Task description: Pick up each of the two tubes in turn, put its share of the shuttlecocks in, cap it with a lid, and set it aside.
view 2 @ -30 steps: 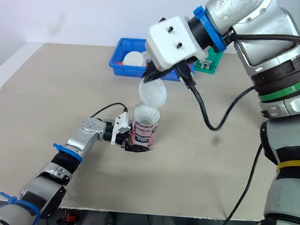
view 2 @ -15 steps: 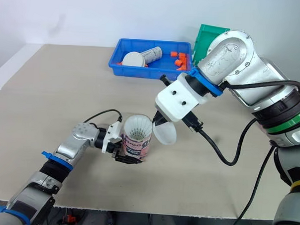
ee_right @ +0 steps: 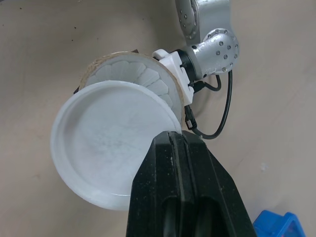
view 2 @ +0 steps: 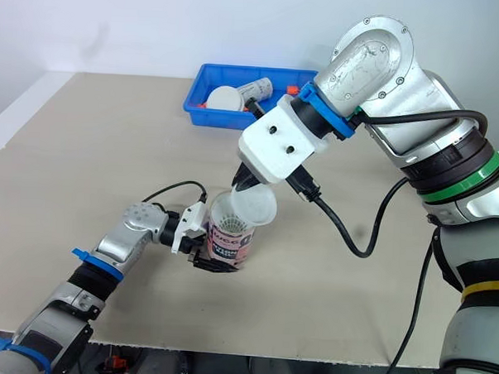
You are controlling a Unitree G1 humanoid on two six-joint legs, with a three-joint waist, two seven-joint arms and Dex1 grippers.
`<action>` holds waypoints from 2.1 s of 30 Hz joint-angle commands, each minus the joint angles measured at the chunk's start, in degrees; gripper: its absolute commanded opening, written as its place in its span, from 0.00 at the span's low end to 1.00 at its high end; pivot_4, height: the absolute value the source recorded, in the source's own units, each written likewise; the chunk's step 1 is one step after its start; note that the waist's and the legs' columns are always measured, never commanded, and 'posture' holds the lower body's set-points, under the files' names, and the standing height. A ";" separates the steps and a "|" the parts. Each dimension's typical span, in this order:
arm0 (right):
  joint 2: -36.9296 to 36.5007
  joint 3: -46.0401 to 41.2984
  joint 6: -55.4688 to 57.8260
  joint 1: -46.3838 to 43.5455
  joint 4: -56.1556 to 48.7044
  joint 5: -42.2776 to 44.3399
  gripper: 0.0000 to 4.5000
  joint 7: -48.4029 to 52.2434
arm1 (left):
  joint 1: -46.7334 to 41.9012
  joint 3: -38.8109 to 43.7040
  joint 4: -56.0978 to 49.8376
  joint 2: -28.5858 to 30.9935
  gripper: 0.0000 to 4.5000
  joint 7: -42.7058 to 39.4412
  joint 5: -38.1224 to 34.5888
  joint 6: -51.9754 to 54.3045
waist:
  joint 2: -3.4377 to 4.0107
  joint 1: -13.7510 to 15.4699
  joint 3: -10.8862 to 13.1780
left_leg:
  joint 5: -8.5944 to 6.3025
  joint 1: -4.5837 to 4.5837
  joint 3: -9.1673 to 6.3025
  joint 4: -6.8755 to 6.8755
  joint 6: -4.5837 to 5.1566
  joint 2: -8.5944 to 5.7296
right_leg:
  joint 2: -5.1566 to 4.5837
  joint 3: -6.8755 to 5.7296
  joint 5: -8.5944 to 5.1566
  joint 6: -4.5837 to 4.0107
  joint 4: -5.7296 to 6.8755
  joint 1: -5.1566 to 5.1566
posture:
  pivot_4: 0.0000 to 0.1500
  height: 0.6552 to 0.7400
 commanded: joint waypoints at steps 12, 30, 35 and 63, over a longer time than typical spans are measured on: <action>3.49 -3.33 -3.52 -3.47 2.10 -0.15 0.00 1.85 | -0.02 -0.34 0.99 0.03 0.80 0.48 0.58 0.96 | 0.00 0.00 0.00 | 0.00 0.00 -0.01 0.04 0.00 0.01 | 0.01 -0.01 0.02 0.00 0.01 0.01 | 1.00 0.57; 2.73 -2.11 -4.32 -0.28 -0.22 2.23 0.00 1.85 | 1.66 1.17 -2.23 1.51 0.80 2.89 -0.56 3.23 | 0.00 0.00 0.00 | 0.00 0.01 0.00 0.10 0.00 0.02 | 0.01 -0.01 0.07 0.01 0.02 0.02 | 1.00 0.57; 2.65 -2.26 -7.05 -1.34 2.69 1.82 0.00 1.85 | 1.99 1.19 -2.19 1.39 0.80 3.44 -0.51 3.01 | 0.00 0.00 0.00 | 0.00 0.01 0.00 0.11 0.00 0.02 | 0.01 -0.01 0.08 0.02 0.01 0.03 | 1.00 0.57; 2.92 0.35 -15.15 -4.79 7.78 4.12 0.00 1.85 | 2.87 1.91 -3.52 2.14 0.80 5.64 -1.08 3.41 | 0.00 -0.06 0.00 | 0.01 0.02 0.04 0.18 0.02 0.06 | 0.03 0.02 0.17 -0.01 0.02 0.02 | 1.00 0.57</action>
